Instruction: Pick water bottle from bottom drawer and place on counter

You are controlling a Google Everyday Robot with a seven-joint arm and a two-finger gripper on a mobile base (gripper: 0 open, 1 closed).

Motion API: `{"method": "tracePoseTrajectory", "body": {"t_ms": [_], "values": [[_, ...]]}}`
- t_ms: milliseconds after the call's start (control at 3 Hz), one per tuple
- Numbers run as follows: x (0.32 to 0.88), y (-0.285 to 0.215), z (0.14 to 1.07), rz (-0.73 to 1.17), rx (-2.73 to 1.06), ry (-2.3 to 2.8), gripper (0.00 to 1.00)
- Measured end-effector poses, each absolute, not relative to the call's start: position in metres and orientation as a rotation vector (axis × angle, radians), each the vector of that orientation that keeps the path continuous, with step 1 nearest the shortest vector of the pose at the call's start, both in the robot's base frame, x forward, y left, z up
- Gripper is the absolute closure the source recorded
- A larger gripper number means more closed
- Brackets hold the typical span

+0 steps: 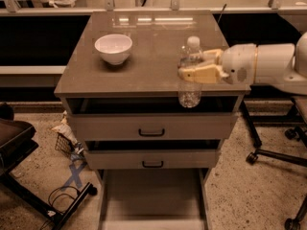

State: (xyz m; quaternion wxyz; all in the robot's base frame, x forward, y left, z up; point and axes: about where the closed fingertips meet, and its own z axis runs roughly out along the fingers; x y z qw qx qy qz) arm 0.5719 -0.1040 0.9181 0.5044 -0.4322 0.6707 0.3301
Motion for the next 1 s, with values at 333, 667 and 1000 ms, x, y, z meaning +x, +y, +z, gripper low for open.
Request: {"method": "tracePoseTrajectory", "body": {"t_ms": [333, 667, 1000], "values": [[0.571, -0.096, 0.967, 0.733, -1.042, 1.644, 1.0], [0.574, -0.093, 1.016, 0.678, -1.014, 1.642, 1.0], [0.597, -0.092, 1.041, 0.618, -1.017, 1.625, 1.0]]}}
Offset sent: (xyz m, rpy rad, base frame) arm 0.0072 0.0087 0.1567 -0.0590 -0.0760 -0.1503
